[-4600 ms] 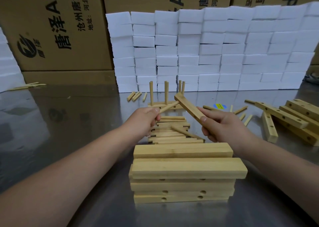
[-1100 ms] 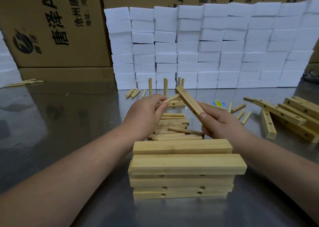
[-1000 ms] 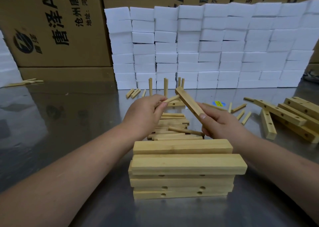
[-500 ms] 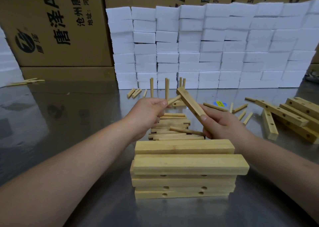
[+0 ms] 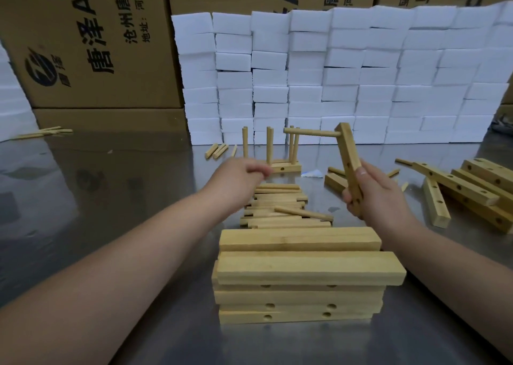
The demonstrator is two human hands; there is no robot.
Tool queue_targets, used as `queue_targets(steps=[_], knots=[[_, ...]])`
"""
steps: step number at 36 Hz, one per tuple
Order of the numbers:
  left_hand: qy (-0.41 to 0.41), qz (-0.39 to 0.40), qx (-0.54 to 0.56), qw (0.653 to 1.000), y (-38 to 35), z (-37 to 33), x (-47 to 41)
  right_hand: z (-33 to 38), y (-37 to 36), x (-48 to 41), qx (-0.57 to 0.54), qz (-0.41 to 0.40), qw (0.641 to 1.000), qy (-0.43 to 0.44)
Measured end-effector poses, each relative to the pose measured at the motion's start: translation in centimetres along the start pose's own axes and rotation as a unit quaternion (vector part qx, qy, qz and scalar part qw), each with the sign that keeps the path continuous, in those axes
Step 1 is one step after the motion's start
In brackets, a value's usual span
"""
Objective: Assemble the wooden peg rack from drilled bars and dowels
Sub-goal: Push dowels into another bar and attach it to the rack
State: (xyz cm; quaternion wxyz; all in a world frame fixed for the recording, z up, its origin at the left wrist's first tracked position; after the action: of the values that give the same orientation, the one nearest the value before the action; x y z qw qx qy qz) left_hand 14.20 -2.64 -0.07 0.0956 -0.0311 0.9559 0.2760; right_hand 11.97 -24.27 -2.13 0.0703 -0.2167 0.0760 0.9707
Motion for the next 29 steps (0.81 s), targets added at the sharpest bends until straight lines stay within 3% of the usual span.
queue_targets(steps=[4, 8, 18, 29], knots=[[0.004, 0.087, -0.164, 0.983, -1.0, 0.8, 0.2, -0.1, -0.4, 0.1, 0.023, 0.007, 1.000, -0.013], [0.004, 0.119, -0.226, 0.967, -1.1, 1.2, 0.1, -0.5, -0.9, 0.1, 0.026, 0.019, 0.999, -0.028], [-0.009, 0.154, -0.193, 0.969, -1.6, 1.2, 0.0, -0.6, -1.4, 0.1, 0.033, 0.021, 0.998, -0.053], [-0.007, 0.158, -0.169, 0.973, -1.7, 0.6, 0.4, -0.9, -1.1, -0.2, 0.109, -0.045, 0.993, -0.028]])
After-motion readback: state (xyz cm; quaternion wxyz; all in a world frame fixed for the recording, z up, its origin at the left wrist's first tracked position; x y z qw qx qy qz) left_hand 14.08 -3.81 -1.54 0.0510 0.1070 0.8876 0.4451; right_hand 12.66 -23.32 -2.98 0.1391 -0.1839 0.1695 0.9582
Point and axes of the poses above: each hand's wrist, its own x-axis away from the middle knuckle, its own y-axis out of the back of the hand, z = x × y, the point moved 2 cm from there along -x, towards the middle knuckle, and after that the axes turned 6 degrees about y, right-handed, at the moved point
